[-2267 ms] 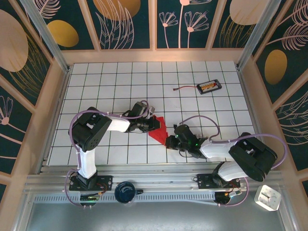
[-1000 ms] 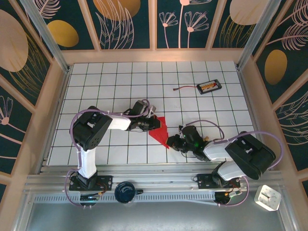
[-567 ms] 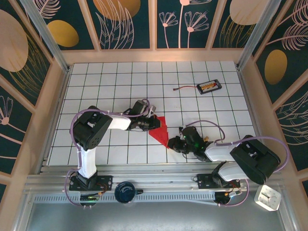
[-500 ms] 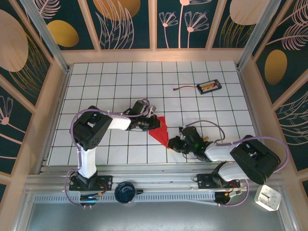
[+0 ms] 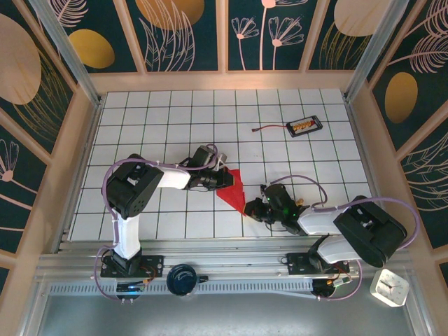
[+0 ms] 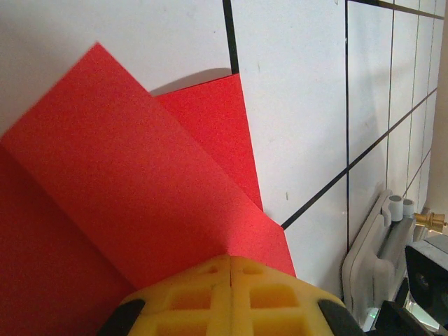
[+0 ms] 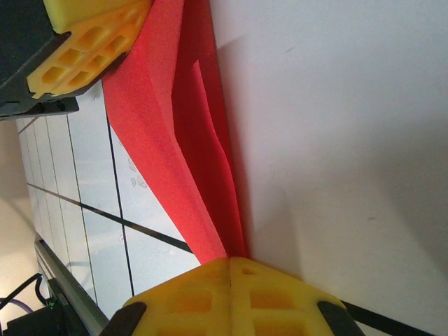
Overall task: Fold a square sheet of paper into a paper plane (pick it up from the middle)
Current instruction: Fourth fold the wing at the center of the table.
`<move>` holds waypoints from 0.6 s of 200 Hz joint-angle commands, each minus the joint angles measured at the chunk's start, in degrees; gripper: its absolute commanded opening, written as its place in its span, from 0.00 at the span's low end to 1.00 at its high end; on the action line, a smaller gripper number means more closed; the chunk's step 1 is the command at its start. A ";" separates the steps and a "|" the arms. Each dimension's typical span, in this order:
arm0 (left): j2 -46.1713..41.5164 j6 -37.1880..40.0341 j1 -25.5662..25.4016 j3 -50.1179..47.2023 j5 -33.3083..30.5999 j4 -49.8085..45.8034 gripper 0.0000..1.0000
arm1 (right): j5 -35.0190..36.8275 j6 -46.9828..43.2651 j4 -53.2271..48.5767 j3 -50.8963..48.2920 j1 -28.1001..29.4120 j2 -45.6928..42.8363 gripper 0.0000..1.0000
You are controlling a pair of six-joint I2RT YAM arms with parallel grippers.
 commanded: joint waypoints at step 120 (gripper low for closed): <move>2.72 1.67 1.04 0.17 -3.36 -2.88 0.03 | 1.54 0.36 -5.04 -1.10 -0.99 -1.51 0.06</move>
